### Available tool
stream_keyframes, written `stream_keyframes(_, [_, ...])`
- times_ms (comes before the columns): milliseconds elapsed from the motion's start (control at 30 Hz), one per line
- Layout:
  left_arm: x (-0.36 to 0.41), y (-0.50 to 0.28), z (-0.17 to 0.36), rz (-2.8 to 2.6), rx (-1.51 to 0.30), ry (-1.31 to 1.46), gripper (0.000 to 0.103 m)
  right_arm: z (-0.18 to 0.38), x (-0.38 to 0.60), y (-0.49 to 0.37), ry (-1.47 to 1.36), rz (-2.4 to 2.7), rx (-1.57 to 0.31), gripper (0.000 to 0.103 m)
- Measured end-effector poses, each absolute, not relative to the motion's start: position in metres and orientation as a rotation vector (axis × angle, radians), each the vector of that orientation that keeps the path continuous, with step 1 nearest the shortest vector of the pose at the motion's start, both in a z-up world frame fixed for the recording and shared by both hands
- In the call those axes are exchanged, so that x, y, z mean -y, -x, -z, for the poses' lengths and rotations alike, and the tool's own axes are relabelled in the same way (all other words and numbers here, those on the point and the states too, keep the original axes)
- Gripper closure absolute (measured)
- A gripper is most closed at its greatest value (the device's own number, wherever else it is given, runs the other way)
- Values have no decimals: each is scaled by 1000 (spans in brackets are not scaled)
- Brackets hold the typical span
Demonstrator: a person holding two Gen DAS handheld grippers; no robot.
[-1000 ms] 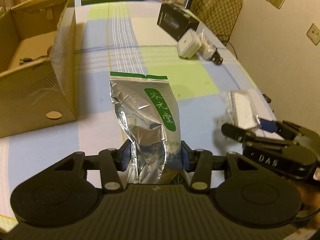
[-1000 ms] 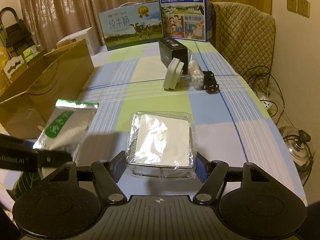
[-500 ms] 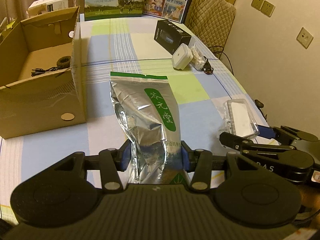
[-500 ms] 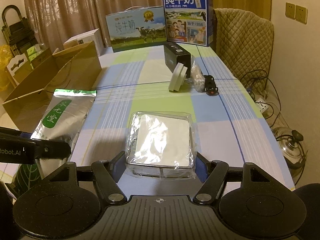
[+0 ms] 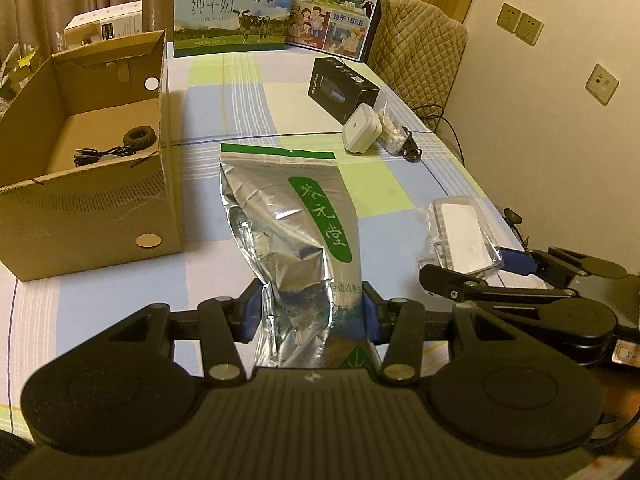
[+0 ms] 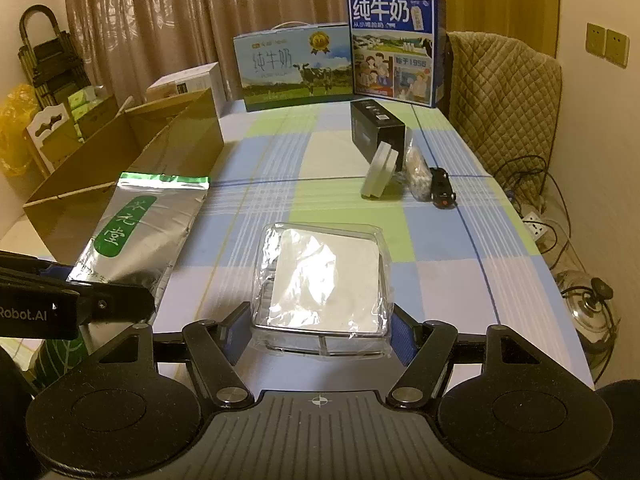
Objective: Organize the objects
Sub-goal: 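Carry the foil bag with the left tool while the right tool carries the package to the box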
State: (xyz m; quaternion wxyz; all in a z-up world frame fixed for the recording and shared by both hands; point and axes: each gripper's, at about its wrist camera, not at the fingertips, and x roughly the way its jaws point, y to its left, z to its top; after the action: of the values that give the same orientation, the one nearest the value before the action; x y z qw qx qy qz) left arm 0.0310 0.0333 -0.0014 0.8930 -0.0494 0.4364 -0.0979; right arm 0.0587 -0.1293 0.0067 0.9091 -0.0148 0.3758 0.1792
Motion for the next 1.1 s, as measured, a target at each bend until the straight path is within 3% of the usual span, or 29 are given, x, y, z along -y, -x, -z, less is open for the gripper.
stream_keyframes(600, [-44,-23,-13,194,-870,99,60,-20,120,-62,36,-392,-758,37])
stream_keyframes(1100, [-136,-22,-56,39,-788,111,60,-62,35,-88,71,-559,-672,37])
